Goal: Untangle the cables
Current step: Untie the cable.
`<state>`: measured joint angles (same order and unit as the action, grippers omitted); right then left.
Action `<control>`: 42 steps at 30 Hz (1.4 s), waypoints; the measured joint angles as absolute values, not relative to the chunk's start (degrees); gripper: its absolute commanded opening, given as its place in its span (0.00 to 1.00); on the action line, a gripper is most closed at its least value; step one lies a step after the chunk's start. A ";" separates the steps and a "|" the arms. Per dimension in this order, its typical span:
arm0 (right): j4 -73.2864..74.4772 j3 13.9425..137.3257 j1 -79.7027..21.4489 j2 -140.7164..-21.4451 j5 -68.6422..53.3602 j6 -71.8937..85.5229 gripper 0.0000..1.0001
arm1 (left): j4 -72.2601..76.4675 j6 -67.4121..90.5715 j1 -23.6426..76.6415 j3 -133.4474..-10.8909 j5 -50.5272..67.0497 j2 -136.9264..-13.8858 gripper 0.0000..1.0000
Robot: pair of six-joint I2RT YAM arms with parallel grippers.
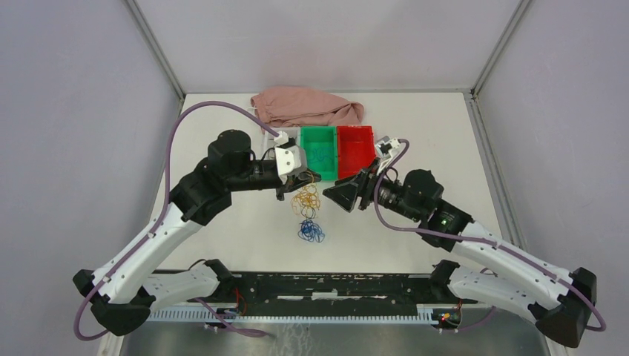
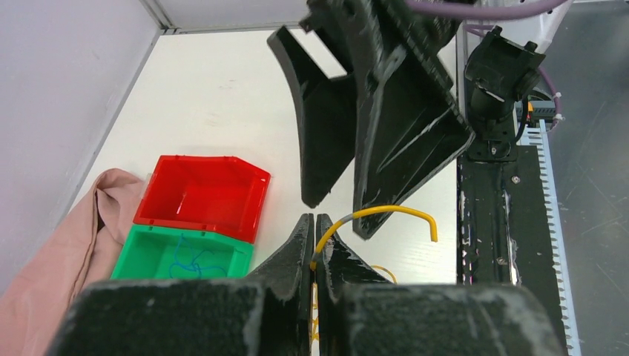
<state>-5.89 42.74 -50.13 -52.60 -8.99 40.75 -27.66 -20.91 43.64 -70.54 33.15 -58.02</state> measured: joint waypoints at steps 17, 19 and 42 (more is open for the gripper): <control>-7.31 45.69 -50.13 -59.88 -10.52 41.82 0.66 | -27.66 -20.91 43.99 -70.54 33.12 -57.98 0.03; -8.16 45.76 -50.13 -60.34 -10.72 42.22 0.65 | -27.68 -20.91 44.01 -70.54 33.12 -57.98 0.03; -13.23 46.26 -51.99 -66.92 -8.73 44.75 0.60 | -27.75 -20.88 44.40 -72.23 33.10 -58.26 0.03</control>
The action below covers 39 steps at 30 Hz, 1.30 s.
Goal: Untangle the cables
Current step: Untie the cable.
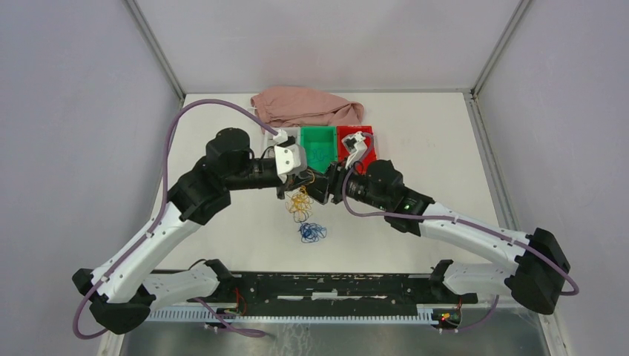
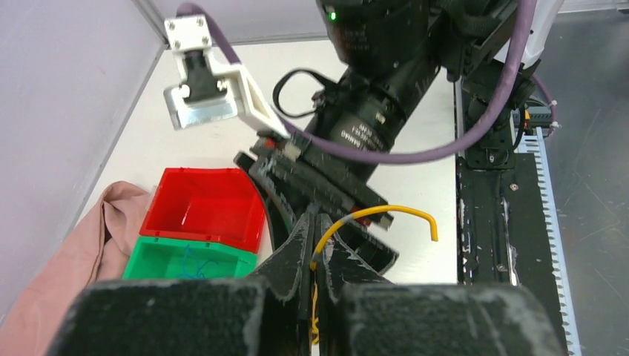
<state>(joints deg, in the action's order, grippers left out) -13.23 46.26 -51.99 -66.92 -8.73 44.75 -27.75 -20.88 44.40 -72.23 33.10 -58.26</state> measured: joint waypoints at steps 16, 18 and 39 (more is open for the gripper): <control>-14.96 47.03 -56.69 -74.96 2.68 44.60 0.45 | -28.45 -20.88 44.77 -80.44 33.04 -61.06 0.03; -15.55 45.43 -56.69 -74.96 3.73 44.60 0.45 | -28.69 -20.91 44.75 -82.46 32.99 -61.30 0.03; -18.39 27.22 -56.62 -69.04 13.96 46.89 0.44 | -28.05 -27.29 44.77 -103.11 28.25 -63.64 0.03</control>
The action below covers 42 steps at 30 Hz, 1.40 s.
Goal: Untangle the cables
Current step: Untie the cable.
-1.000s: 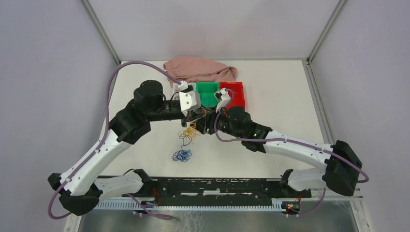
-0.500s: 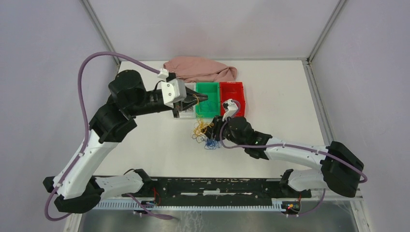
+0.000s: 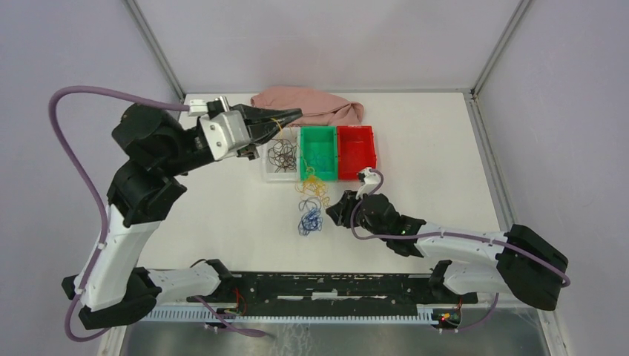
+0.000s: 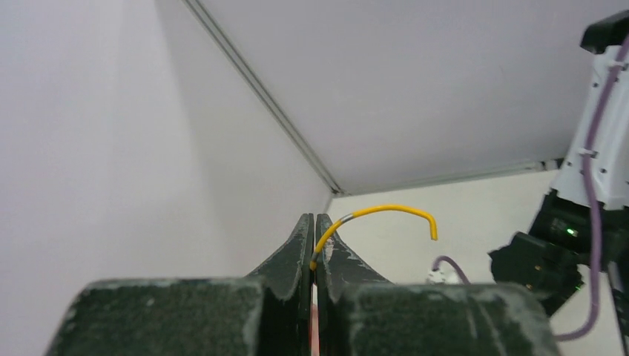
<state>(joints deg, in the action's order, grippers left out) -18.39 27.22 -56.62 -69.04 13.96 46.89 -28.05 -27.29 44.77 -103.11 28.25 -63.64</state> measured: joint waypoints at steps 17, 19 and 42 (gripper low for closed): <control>-11.00 22.06 -56.60 -61.52 21.78 47.70 0.45 | -4.99 -36.75 44.86 -104.77 16.99 -62.96 0.03; -9.37 21.69 -56.58 -61.52 22.72 47.62 0.45 | -0.49 -38.74 44.86 -105.56 15.84 -63.35 0.03; 3.88 51.37 -56.36 -56.73 6.79 34.72 0.70 | 0.64 -36.38 44.86 -98.02 16.08 -58.59 0.03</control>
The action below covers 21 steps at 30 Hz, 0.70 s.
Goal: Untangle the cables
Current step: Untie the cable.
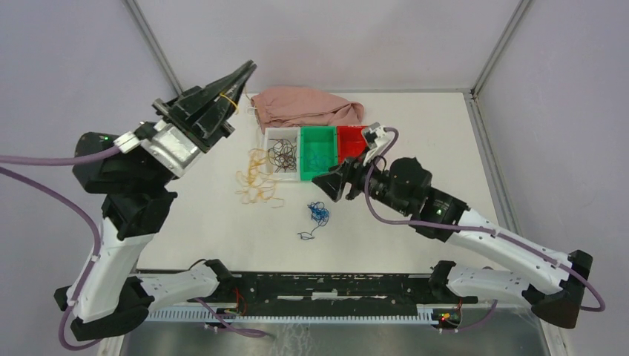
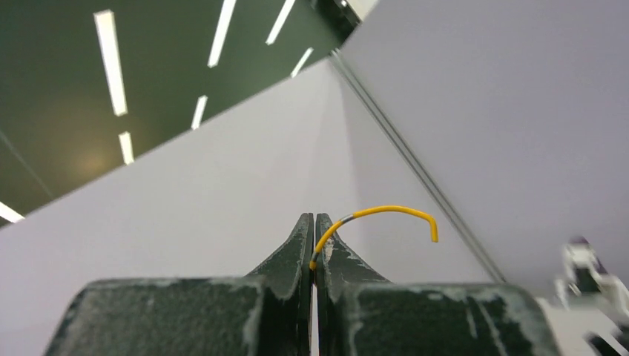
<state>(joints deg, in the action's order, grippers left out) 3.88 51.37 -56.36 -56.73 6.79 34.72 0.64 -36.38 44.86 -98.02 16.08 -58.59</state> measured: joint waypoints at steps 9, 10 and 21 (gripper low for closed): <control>0.08 66.67 -56.36 -62.70 -5.58 32.53 0.65 | -3.70 -28.36 44.86 -89.78 18.39 -57.93 0.03; 0.16 66.61 -56.36 -62.96 -5.58 32.53 0.61 | -4.23 -27.59 44.86 -89.41 18.65 -58.00 0.03; -0.95 62.17 -56.36 -63.90 -2.33 32.71 0.41 | -4.40 -24.36 44.86 -88.38 21.19 -58.65 0.03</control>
